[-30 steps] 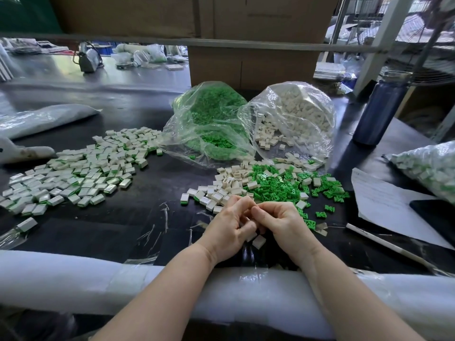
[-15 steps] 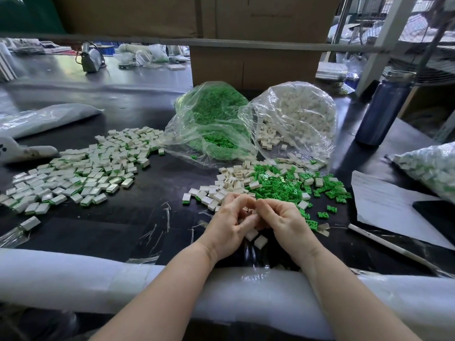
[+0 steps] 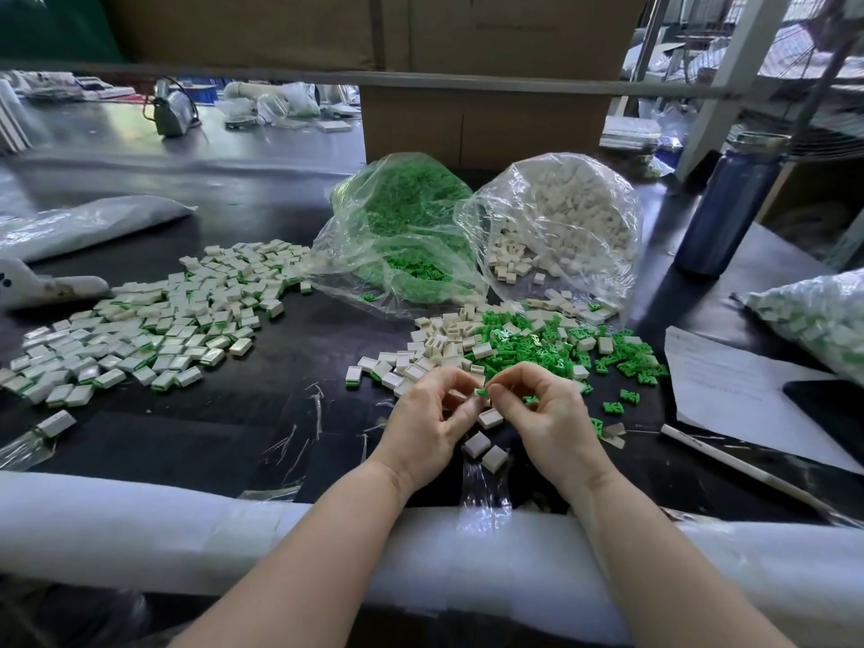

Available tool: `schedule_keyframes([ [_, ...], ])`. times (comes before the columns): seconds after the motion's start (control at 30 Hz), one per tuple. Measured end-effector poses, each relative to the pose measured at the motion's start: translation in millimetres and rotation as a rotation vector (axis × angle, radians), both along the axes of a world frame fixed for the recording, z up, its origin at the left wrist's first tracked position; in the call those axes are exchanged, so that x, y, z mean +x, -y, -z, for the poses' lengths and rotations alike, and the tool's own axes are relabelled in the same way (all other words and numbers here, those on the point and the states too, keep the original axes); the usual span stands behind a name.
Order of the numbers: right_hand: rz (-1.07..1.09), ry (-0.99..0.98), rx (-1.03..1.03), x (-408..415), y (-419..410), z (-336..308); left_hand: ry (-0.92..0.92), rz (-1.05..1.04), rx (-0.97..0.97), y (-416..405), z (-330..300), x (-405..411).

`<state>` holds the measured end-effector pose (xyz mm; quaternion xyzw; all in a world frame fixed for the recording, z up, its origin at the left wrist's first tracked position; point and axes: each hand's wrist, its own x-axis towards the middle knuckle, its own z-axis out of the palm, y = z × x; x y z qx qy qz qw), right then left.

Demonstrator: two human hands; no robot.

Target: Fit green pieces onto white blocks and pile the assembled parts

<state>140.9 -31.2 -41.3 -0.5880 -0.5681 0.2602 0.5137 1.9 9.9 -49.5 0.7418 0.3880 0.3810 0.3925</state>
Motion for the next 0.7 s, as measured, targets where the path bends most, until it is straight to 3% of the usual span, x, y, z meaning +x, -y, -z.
schedule_keyframes([
  [0.2,0.085,-0.048,0.044,2,1,-2,0.119,-0.404,0.017,-7,1,-6],
  [0.33,0.156,0.02,0.027,4,0,0,0.052,-0.666,0.119,-12,0,-15],
  [0.7,0.313,0.153,-0.044,12,-6,10,-0.181,-0.723,-0.021,-16,3,-16],
])
